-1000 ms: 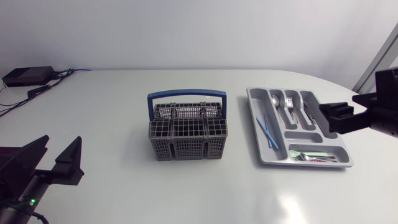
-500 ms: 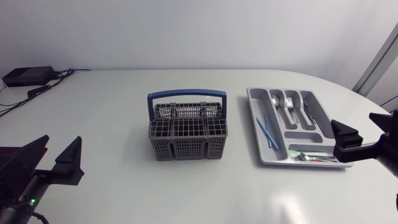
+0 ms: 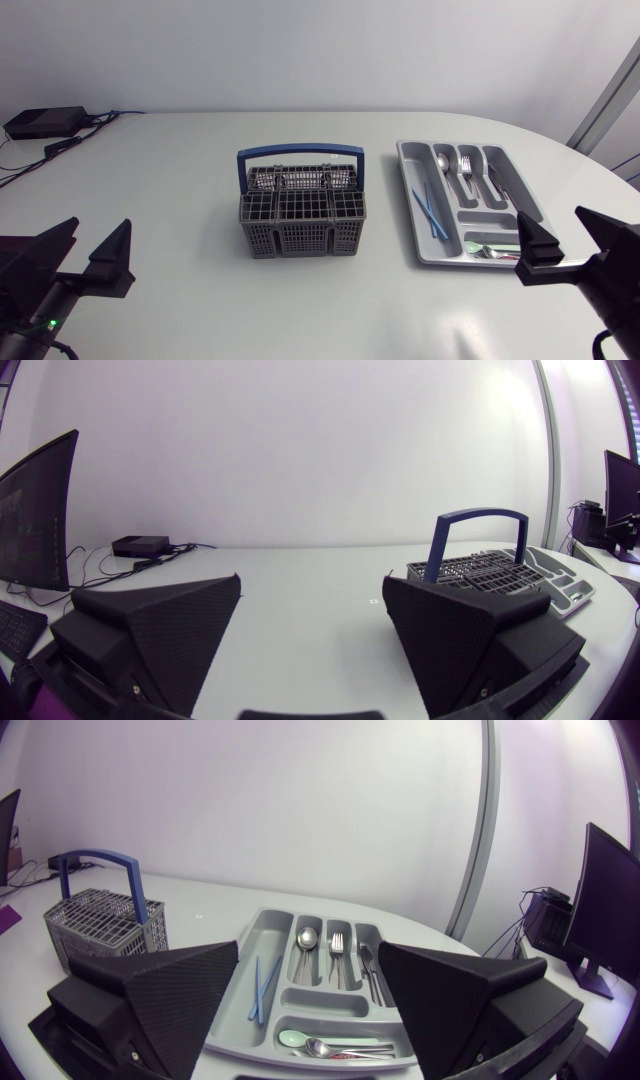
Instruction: Unload the cutlery basket into the drawer organizer.
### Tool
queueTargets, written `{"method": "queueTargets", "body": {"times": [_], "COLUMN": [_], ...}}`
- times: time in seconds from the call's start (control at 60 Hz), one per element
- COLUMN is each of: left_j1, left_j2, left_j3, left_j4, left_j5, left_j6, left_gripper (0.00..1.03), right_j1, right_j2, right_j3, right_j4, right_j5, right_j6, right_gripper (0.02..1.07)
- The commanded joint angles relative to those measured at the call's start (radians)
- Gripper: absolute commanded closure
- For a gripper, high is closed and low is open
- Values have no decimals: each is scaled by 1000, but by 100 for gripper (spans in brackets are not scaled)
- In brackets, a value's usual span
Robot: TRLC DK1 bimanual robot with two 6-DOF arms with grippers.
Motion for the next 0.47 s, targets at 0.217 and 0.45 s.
{"method": "queueTargets", "body": {"times": [0.217, 0.45], "left_j1": [-5, -5], "left_j2": [-6, -6], "left_j3": [-19, -19], "left_j4": [3, 3], "left_j5": [-9, -9], "left_j6": [-25, -25], "left_gripper": [5, 5], "right_j1": [29, 29], "right_j2": [-147, -147], "right_j3": [-170, -170], "right_j4": [106, 106], "right_j5": [-1, -1], "right_j6": [114, 114], "right_gripper": [6, 6]}}
